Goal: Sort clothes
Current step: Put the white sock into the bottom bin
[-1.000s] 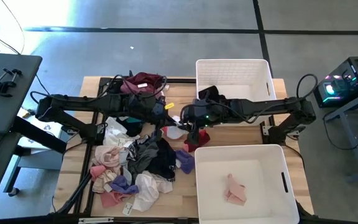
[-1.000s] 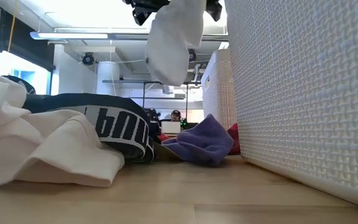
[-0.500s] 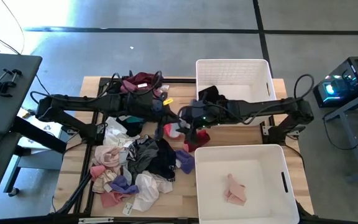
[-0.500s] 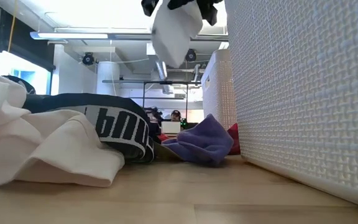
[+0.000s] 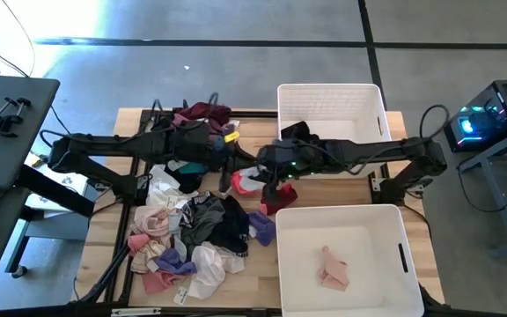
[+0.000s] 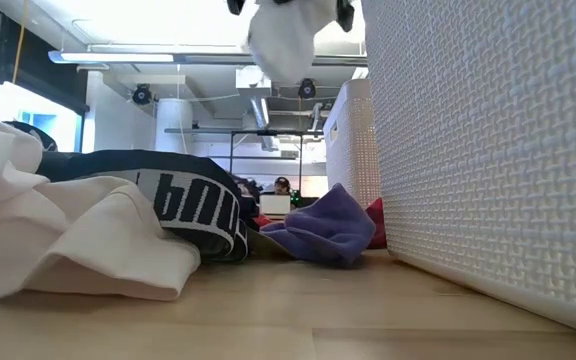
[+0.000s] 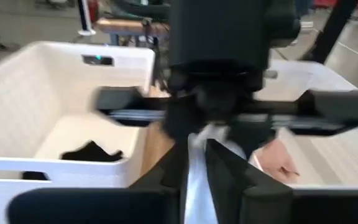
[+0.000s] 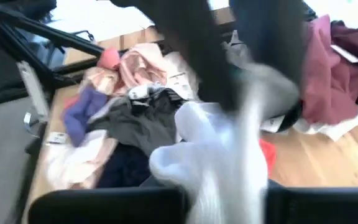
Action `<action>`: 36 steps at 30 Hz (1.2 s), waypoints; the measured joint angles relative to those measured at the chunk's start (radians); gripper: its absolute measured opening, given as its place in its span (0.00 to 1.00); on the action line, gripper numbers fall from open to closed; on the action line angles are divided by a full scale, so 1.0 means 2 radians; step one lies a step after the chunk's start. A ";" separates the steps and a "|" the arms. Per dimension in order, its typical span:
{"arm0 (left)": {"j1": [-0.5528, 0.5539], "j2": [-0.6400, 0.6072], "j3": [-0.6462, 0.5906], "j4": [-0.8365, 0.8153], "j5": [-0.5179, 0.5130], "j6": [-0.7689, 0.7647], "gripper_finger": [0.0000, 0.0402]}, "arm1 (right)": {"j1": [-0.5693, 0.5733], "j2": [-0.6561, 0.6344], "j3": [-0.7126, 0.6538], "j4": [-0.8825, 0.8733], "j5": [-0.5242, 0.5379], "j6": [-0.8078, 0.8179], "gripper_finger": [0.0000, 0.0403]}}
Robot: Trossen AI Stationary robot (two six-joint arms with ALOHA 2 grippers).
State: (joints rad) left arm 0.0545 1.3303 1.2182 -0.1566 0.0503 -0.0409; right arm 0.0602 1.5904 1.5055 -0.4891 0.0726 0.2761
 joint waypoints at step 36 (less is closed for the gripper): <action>0.081 -0.042 -0.001 -0.011 -0.033 0.049 0.25 | 0.367 -0.144 -0.188 -0.062 -0.096 0.640 0.02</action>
State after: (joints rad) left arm 0.2160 1.2453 1.2163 -0.1786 -0.0160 0.0578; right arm 0.7939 1.3017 1.1293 -0.6125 -0.1193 1.5570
